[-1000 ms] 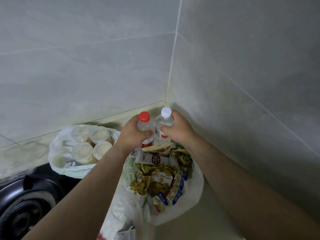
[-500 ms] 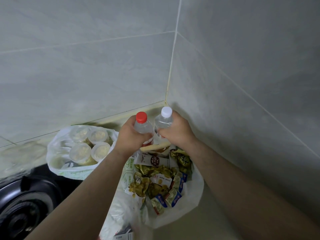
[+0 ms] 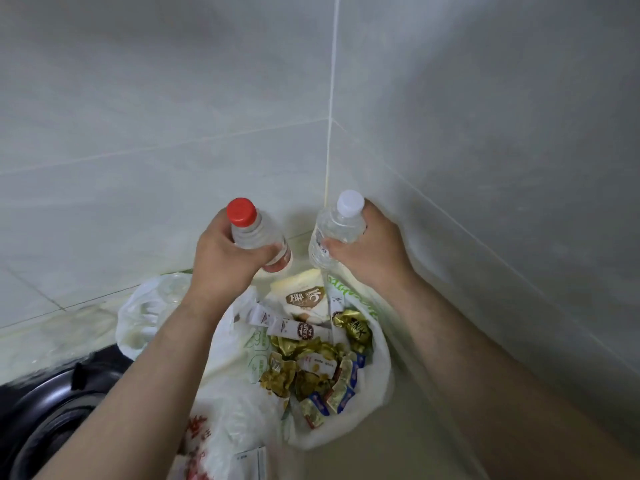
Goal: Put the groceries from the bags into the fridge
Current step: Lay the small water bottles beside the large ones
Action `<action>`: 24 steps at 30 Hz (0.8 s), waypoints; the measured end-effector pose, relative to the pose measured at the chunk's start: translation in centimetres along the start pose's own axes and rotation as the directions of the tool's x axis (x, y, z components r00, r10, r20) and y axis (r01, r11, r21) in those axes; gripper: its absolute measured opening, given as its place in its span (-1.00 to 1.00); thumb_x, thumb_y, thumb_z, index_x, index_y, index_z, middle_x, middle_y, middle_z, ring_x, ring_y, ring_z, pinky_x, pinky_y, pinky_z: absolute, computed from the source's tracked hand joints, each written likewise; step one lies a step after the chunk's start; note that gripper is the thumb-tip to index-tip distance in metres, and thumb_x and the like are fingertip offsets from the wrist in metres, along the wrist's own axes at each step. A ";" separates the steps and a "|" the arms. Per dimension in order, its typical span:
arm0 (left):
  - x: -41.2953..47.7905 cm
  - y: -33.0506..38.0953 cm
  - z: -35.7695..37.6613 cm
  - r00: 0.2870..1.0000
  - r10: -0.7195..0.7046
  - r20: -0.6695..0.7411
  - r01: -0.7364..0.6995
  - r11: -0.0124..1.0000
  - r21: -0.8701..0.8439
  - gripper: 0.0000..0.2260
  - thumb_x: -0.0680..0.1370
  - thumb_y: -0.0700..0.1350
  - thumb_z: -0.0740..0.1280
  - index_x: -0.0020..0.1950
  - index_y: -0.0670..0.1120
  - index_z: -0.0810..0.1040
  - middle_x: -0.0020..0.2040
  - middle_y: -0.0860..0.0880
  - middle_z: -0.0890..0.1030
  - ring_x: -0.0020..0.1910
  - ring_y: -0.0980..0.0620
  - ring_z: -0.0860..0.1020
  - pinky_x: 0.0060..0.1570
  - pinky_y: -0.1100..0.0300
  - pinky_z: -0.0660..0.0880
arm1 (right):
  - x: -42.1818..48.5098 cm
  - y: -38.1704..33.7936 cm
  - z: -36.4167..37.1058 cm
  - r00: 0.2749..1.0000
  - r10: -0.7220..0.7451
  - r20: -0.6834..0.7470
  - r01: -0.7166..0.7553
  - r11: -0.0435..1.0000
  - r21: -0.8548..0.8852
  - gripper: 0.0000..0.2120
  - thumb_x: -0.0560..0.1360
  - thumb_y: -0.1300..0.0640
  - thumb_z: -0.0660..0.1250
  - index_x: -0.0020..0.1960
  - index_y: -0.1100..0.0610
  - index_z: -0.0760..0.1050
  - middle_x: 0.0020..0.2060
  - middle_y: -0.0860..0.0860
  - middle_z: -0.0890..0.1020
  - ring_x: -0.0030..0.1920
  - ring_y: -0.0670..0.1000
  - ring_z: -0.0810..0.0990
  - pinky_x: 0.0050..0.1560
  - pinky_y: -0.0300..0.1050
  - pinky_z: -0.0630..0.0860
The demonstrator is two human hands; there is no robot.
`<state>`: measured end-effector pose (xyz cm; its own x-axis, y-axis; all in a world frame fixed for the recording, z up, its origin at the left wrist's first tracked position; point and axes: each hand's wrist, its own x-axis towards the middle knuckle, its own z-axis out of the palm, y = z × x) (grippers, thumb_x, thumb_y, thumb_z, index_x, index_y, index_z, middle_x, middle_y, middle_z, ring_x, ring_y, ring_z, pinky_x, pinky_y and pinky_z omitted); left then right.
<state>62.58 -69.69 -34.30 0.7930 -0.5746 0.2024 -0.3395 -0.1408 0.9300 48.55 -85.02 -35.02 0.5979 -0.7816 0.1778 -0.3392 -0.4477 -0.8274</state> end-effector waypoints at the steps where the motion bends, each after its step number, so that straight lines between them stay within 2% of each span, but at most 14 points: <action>1: -0.6 0.9 -0.6 1.000 0.019 -0.017 -0.019 1.000 0.000 -0.61 0.33 -0.19 0.56 -0.02 0.17 0.50 -0.07 0.14 0.62 -0.10 0.22 0.60 -0.11 0.28 0.51 | -0.6 -0.5 -0.7 1.000 -0.019 -0.017 0.019 1.000 -0.012 -0.50 0.33 -0.02 0.52 0.23 -0.10 0.47 0.03 -0.19 0.63 0.01 -0.20 0.59 0.00 -0.30 0.51; 4: -2.4 3.2 -2.4 0.997 0.056 -0.047 -0.057 0.998 -0.025 -0.61 0.33 -0.20 0.56 -0.02 0.17 0.51 -0.07 0.13 0.63 -0.09 0.19 0.62 -0.09 0.25 0.53 | -2.9 -2.2 -3.0 0.996 -0.064 -0.059 0.061 0.997 -0.042 -0.49 0.34 -0.06 0.52 0.25 -0.12 0.46 0.05 -0.19 0.63 0.03 -0.16 0.59 0.06 -0.22 0.53; 8: -4.8 5.2 -4.2 0.998 0.048 -0.035 -0.050 0.996 -0.071 -0.64 0.33 -0.23 0.56 0.04 0.00 0.56 -0.08 0.06 0.66 -0.13 0.14 0.65 -0.12 0.20 0.55 | -6.3 -4.1 -5.4 0.994 -0.057 -0.096 0.053 0.998 -0.041 -0.44 0.32 -0.07 0.52 0.28 -0.11 0.45 0.08 -0.17 0.62 0.08 -0.09 0.60 0.13 -0.07 0.57; 12: -7.8 5.9 -5.3 1.000 0.018 0.008 -0.016 0.986 -0.164 -0.68 0.34 -0.31 0.53 -0.02 -0.02 0.58 -0.13 0.03 0.67 -0.19 0.13 0.66 -0.21 0.25 0.54 | -10.3 -5.7 -6.7 0.990 -0.016 -0.141 0.014 1.000 -0.015 -0.47 0.34 -0.09 0.48 0.28 -0.12 0.45 0.04 -0.20 0.62 0.02 -0.13 0.60 0.07 -0.14 0.56; 15: -9.9 5.9 -5.9 0.998 0.004 0.066 0.009 0.981 -0.195 -0.68 0.33 -0.30 0.54 -0.03 -0.02 0.58 -0.13 0.02 0.68 -0.20 0.13 0.66 -0.22 0.24 0.54 | -14.0 -6.3 -7.2 0.982 0.030 -0.186 -0.030 1.000 0.005 -0.56 0.36 -0.08 0.47 0.21 -0.12 0.49 -0.06 -0.23 0.63 -0.07 -0.23 0.60 -0.03 -0.26 0.54; 18: -11.7 6.1 -6.4 0.990 0.006 0.143 0.023 0.980 -0.196 -0.68 0.33 -0.29 0.54 -0.07 0.04 0.57 -0.19 0.06 0.68 -0.27 0.21 0.64 -0.27 0.27 0.50 | -17.6 -6.7 -7.4 0.970 0.079 -0.230 -0.085 0.996 -0.016 -0.55 0.37 -0.09 0.48 0.23 -0.14 0.47 -0.10 -0.27 0.60 -0.16 -0.28 0.55 -0.20 -0.41 0.39; 21: -13.4 6.2 -6.3 0.970 0.001 0.243 0.054 0.974 -0.219 -0.68 0.33 -0.29 0.54 -0.07 0.05 0.59 -0.21 0.14 0.69 -0.25 0.20 0.65 -0.22 0.21 0.53 | -21.2 -6.4 -7.8 0.953 0.150 -0.264 -0.165 0.986 -0.035 -0.47 0.32 -0.12 0.48 0.26 -0.13 0.48 -0.03 -0.22 0.63 -0.07 -0.20 0.59 -0.17 -0.31 0.43; 24: -15.0 5.8 -5.5 0.933 0.018 0.360 0.055 0.980 -0.194 -0.68 0.33 -0.24 0.55 -0.02 0.04 0.60 -0.15 0.13 0.70 -0.19 0.17 0.66 -0.15 0.16 0.55 | -25.1 -6.1 -8.3 0.931 0.209 -0.300 -0.236 0.970 -0.058 -0.52 0.28 -0.13 0.47 0.19 -0.14 0.51 -0.09 -0.19 0.66 -0.11 -0.16 0.62 -0.17 -0.23 0.46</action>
<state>51.48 -57.51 -30.22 0.5517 -0.8285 0.0958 -0.1908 -0.0136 0.9815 29.55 -66.28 -30.05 0.2682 -0.9512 0.1525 -0.5124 -0.2749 -0.8135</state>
